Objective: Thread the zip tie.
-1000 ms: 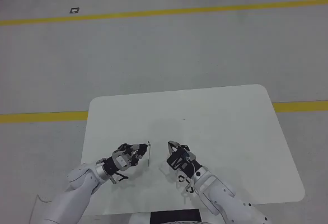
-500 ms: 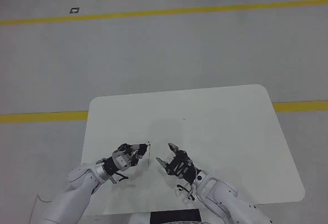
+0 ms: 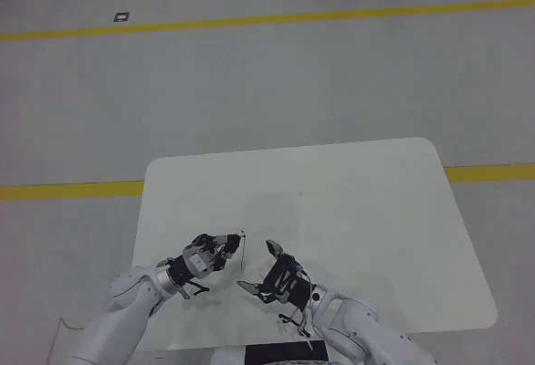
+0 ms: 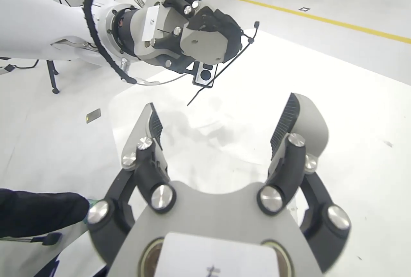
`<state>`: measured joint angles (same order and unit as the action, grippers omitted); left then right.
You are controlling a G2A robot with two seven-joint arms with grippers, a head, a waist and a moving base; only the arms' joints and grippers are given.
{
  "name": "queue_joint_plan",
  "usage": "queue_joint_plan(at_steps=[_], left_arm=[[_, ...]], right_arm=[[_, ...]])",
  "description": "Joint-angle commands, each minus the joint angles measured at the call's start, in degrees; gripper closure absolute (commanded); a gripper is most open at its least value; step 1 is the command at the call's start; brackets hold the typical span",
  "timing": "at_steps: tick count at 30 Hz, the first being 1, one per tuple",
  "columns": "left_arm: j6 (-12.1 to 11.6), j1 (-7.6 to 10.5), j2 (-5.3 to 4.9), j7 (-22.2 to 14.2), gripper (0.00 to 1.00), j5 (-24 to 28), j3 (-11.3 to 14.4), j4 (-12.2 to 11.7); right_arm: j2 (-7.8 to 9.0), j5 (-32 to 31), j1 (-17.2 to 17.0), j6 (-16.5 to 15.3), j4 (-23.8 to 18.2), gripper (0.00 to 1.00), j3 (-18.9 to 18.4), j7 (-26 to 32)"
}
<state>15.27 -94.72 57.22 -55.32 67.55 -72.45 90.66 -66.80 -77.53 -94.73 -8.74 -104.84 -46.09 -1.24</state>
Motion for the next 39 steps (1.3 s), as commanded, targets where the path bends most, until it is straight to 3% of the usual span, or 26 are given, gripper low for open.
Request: queue_joint_plan(at_steps=[1, 9, 16, 18, 29, 39], left_arm=[[0.00, 0.00, 0.00, 0.00, 1.00, 0.00, 0.00, 0.00], [0.00, 0.00, 0.00, 0.00, 1.00, 0.00, 0.00, 0.00], [0.00, 0.00, 0.00, 0.00, 1.00, 0.00, 0.00, 0.00], [0.00, 0.00, 0.00, 0.00, 1.00, 0.00, 0.00, 0.00], [0.00, 0.00, 0.00, 0.00, 1.00, 0.00, 0.00, 0.00], [0.00, 0.00, 0.00, 0.00, 1.00, 0.00, 0.00, 0.00]], right_arm=[[-0.32, 0.19, 0.70, 0.85, 0.44, 0.60, 0.63, 0.29], [-1.53, 0.33, 2.93, 3.33, 2.38, 0.67, 3.00, 0.88], [-2.01, -1.86, 3.36, 5.48, 2.51, 0.83, 3.78, 0.29], [-2.03, -2.68, 3.20, 5.91, 2.25, 1.00, 3.76, -0.21], [-1.58, -9.58, 1.61, 7.68, 0.74, 1.00, 2.75, -0.52], [-0.76, -12.42, 0.12, 6.16, 0.07, 1.00, 0.49, 0.42]])
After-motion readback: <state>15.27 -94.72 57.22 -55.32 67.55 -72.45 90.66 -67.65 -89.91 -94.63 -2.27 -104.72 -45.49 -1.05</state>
